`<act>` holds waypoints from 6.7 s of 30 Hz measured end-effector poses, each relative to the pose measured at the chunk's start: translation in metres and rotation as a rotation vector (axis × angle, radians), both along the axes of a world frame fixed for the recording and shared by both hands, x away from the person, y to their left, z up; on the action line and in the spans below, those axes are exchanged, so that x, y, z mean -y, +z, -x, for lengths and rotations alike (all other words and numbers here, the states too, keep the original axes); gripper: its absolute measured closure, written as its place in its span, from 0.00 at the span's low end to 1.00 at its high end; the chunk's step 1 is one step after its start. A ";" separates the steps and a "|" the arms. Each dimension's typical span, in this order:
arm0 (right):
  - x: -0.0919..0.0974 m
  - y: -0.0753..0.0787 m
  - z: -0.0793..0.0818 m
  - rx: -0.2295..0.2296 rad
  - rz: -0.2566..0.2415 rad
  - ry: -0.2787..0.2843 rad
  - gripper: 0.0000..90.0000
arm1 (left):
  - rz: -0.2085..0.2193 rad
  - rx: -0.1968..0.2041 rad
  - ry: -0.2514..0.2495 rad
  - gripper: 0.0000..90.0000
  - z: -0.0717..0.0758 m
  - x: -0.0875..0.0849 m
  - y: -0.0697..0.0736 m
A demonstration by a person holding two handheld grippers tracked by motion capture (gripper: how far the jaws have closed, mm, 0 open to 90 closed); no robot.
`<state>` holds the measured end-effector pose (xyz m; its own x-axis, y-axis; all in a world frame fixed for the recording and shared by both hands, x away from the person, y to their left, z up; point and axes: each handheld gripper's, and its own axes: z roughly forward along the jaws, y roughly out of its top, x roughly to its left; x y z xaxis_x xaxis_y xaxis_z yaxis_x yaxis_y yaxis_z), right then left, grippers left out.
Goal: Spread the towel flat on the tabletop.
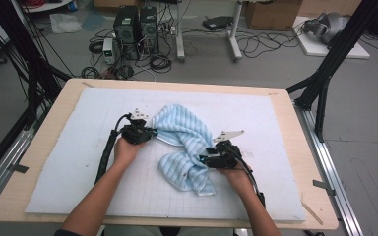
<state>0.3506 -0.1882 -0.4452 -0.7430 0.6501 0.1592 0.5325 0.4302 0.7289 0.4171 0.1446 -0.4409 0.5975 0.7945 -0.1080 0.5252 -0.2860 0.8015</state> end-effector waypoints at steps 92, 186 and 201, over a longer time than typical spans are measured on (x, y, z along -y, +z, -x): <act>-0.094 0.005 -0.094 0.138 0.148 0.089 0.94 | 0.215 0.122 0.022 0.47 0.041 -0.069 0.004; -0.002 0.017 -0.022 0.171 -0.042 -0.221 0.50 | 0.229 0.076 0.004 0.47 0.038 -0.075 0.000; -0.048 0.001 -0.054 0.218 0.231 -0.114 0.96 | 0.243 0.117 0.003 0.45 0.049 -0.081 -0.004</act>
